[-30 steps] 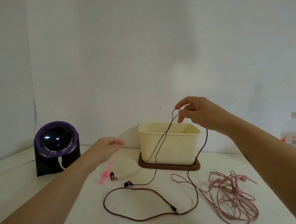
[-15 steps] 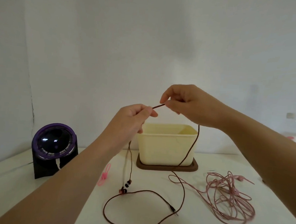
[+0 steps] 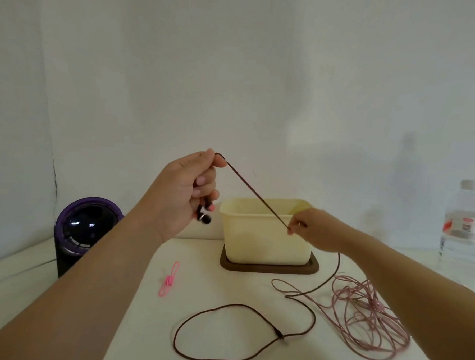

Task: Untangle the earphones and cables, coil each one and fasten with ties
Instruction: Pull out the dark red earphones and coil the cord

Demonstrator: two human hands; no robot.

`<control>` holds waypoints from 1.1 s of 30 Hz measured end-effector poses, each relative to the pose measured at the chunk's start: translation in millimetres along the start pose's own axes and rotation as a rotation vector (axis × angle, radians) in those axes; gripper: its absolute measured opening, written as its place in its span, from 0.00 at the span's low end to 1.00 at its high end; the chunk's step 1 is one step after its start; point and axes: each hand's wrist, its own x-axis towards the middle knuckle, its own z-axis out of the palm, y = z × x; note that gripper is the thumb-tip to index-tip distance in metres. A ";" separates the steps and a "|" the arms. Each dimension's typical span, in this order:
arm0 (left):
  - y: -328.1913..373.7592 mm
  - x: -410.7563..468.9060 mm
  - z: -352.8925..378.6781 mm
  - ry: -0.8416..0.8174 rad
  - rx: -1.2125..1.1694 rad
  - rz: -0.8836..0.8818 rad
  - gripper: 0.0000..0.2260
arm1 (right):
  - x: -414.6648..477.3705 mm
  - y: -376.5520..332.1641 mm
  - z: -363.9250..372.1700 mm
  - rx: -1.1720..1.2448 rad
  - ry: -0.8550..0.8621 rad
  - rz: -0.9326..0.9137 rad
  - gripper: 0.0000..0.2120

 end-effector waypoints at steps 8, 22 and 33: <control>-18.1 1.7 1.6 -0.051 0.178 -0.131 0.13 | 5.5 -5.4 6.1 0.176 -0.009 -0.033 0.14; -52.8 5.3 -1.5 -0.278 0.066 -0.394 0.12 | -1.6 -56.5 -1.6 0.991 -0.136 -0.265 0.10; -63.7 54.4 8.4 -0.237 -0.192 -0.255 0.13 | 55.6 -49.2 24.8 1.153 -0.035 -0.312 0.10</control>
